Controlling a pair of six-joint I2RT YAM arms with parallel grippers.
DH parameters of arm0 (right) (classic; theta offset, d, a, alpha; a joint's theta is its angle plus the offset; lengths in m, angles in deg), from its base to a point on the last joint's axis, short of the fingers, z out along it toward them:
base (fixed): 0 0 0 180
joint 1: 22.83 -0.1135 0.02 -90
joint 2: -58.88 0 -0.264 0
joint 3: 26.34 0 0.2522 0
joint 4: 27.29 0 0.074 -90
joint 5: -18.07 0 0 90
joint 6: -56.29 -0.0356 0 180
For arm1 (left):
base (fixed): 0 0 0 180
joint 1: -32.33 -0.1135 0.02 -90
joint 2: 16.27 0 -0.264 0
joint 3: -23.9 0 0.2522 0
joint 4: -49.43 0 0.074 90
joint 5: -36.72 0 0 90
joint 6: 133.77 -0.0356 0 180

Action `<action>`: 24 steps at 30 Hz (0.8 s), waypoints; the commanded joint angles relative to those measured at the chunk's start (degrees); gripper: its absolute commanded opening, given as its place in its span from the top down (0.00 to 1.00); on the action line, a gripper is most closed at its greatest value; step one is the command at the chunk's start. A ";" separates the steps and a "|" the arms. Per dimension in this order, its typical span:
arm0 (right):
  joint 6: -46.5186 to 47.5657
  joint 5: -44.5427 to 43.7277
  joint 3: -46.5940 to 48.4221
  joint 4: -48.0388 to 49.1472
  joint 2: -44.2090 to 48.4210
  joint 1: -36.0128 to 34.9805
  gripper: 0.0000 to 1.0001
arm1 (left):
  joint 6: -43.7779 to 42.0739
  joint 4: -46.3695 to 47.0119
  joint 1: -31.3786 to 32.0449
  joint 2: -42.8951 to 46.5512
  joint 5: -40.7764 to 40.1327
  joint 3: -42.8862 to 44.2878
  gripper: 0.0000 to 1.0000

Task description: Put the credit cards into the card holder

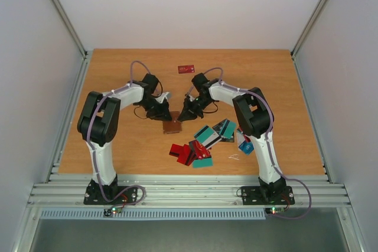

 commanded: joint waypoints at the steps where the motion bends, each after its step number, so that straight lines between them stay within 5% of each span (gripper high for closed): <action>1: 1.24 -1.93 2.85 -2.65 -2.15 -0.77 0.92 | -0.04 2.55 0.21 -1.22 -1.19 -2.53 0.90; 24: 6.43 -3.92 11.45 -13.53 -6.55 -4.43 0.91 | 0.31 4.73 0.71 -2.11 -0.77 -2.50 0.91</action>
